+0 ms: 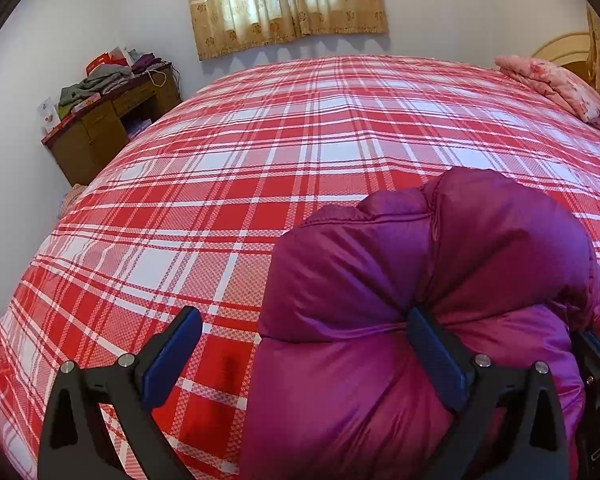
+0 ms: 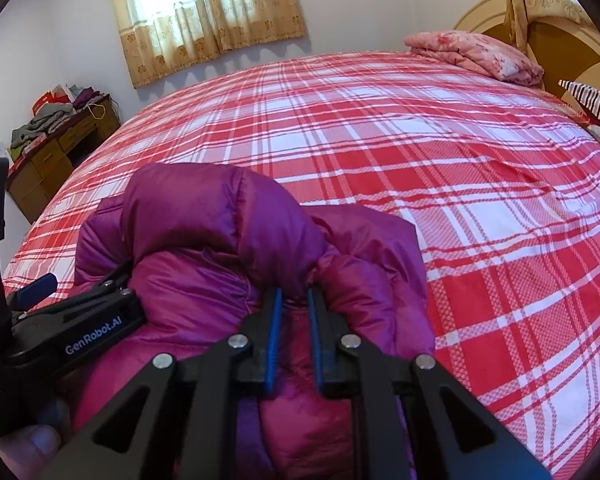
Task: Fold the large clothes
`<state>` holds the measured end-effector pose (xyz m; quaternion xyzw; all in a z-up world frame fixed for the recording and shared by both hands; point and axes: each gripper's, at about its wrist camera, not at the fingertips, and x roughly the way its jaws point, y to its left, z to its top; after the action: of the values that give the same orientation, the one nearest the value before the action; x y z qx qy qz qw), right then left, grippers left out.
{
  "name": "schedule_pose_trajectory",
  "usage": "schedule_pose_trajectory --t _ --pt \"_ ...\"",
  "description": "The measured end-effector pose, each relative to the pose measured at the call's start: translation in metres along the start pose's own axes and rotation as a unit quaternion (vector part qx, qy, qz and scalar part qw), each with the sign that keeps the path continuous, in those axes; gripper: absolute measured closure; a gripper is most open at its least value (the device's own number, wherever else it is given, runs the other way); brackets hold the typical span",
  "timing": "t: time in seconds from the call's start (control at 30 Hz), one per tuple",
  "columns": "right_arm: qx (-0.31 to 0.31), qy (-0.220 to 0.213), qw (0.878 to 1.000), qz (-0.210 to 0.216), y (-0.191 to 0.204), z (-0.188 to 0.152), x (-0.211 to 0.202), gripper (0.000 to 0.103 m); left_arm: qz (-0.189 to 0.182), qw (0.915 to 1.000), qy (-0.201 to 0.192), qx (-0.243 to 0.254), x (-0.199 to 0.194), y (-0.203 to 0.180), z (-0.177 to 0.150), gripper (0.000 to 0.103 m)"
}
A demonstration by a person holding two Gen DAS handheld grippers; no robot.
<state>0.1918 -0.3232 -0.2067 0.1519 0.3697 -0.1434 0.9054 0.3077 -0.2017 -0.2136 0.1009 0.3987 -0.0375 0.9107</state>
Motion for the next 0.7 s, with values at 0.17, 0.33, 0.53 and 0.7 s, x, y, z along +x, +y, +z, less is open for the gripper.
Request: schedule_pose_trajectory --t 0.17,0.33,0.53,0.7 --pt "-0.004 0.007 1.0 -0.005 0.0012 0.0003 0.0022 0.088 -0.002 1.0 0.006 0.001 0.0033 0.0004 -0.0011 0.001" --pt "-0.006 0.01 1.0 -0.007 0.0023 0.0 0.0043 0.088 -0.002 1.0 0.007 0.001 0.0041 0.0002 -0.0011 0.001" --pt "-0.012 0.015 1.0 -0.015 0.005 0.0 0.007 0.088 0.0 0.9999 0.009 0.004 0.0056 -0.0006 -0.0012 0.001" --pt "-0.017 0.016 1.0 -0.02 0.0065 -0.0004 0.008 0.088 0.002 0.9999 0.009 0.005 0.0058 -0.0012 -0.0014 0.001"
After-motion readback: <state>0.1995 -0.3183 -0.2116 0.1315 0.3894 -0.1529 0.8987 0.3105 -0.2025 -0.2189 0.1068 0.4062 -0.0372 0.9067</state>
